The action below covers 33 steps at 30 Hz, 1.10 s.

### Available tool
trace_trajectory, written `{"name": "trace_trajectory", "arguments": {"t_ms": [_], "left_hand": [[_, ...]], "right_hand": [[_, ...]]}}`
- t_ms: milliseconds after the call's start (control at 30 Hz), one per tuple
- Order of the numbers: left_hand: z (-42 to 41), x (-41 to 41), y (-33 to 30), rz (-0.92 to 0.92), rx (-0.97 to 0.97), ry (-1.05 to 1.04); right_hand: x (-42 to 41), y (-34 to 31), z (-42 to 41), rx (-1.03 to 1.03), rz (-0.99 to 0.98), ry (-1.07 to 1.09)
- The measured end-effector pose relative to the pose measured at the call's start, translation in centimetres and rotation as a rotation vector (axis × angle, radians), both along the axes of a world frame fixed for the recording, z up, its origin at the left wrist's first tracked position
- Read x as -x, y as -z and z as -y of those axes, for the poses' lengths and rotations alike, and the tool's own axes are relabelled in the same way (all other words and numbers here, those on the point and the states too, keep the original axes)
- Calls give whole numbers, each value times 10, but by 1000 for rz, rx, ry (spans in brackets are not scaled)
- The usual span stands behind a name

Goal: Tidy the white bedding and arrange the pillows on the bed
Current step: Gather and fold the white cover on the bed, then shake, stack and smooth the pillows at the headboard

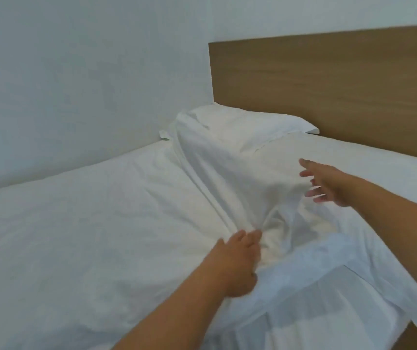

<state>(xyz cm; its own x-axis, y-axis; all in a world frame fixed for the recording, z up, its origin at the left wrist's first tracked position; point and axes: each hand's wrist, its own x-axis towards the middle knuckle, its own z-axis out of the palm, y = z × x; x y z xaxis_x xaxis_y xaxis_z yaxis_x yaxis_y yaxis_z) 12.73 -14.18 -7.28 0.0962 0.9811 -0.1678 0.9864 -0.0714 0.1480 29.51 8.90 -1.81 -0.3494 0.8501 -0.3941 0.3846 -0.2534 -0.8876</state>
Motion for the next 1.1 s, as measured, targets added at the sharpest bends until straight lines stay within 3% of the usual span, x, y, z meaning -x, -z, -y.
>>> {"name": "trace_trajectory", "arguments": {"t_ms": [67,200,300,433,500,600,667,767,833,900,1100], "left_hand": [[2,-19,26,-48,268,-41],[2,-5,16,60,174,-80],[14,17,7,27,177,-141],[26,47,10,118,239,-285],[28,56,11,114,270,-281],[19,65,4,83,416,-206],[7,76,-10,89,490,-180],[-13,104,-37,171,502,-252],[-27,131,-50,87,447,-308],[-44,163,-56,-10,376,-372],[-145,268,-57,44,-4,-598]], "right_hand": [[7,-12,15,145,71,-148],[36,20,54,-30,396,-314],[44,15,57,-30,401,-282],[18,-18,55,16,367,-211],[8,-15,65,-51,629,-300],[27,-10,79,-71,1097,-600],[53,-12,72,-99,1039,-538],[92,-16,46,-299,712,-300],[124,-10,35,-449,633,-218],[153,-1,24,-634,741,-229],[244,28,-44,-1191,921,-495]]}}
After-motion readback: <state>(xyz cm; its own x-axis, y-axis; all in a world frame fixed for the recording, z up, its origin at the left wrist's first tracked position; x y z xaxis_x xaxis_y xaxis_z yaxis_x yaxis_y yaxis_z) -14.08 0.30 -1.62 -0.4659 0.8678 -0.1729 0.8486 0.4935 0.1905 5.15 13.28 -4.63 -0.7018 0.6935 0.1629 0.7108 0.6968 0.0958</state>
